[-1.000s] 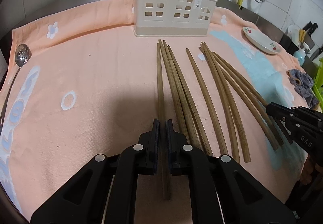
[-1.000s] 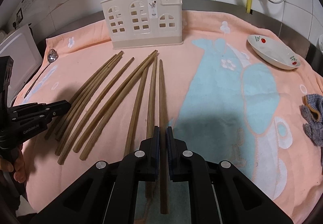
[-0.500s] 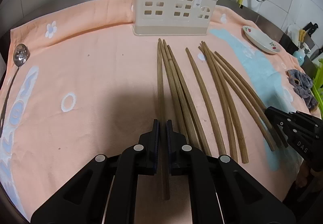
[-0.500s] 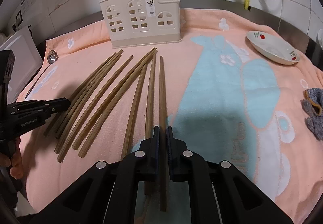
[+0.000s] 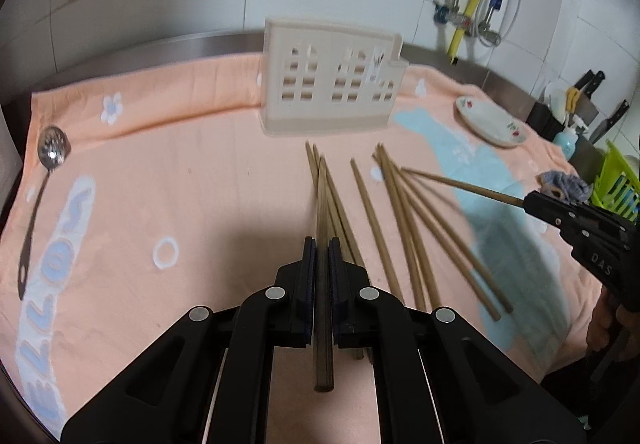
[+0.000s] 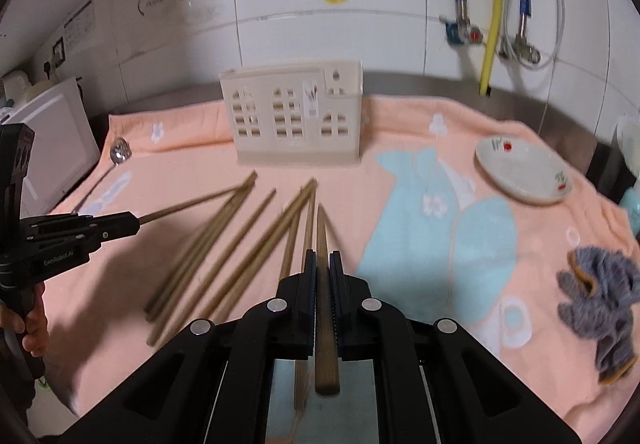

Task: Organize utensils
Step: 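Carry both chopsticks upright over the white holder and lower them in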

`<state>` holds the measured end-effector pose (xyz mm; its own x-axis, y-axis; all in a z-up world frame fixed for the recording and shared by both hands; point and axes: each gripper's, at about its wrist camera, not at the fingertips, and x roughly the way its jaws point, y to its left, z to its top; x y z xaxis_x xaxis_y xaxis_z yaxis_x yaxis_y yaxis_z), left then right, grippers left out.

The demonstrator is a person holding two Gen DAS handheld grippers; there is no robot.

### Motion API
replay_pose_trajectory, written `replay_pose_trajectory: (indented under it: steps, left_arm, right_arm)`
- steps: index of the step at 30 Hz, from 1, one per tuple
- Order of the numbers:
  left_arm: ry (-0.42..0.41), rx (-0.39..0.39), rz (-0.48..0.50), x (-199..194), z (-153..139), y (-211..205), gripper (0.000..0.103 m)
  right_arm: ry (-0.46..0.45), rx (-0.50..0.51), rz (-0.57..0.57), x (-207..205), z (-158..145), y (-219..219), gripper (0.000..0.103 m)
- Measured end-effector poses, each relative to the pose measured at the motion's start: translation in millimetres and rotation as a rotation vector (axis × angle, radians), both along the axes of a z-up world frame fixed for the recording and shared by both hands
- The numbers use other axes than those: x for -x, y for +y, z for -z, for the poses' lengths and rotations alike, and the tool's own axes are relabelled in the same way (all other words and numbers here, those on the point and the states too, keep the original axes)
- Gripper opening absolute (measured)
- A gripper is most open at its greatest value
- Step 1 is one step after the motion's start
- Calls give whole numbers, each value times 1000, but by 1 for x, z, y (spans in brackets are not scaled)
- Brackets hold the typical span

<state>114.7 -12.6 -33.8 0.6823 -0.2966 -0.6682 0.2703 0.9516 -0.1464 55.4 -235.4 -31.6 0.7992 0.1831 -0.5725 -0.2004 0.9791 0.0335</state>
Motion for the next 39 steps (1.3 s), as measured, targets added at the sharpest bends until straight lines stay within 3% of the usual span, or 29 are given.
replay_pose_trajectory:
  steps: [10, 19, 31, 39]
  left_arm:
    - [-31, 32, 14, -12, -24, 5, 6]
    - [-71, 0, 46, -35, -59, -3, 5]
    - [-206, -26, 82, -65, -147, -14, 5]
    - [-356, -64, 79, -84, -204, -32, 5]
  right_arm:
    - [-61, -23, -39, -15, -41, -1, 7]
    - [-79, -55, -111, -39, -88, -6, 7]
    - [-140, 1, -169, -80, -173, -6, 7]
    - [-142, 45, -141, -113, -191, -7, 7]
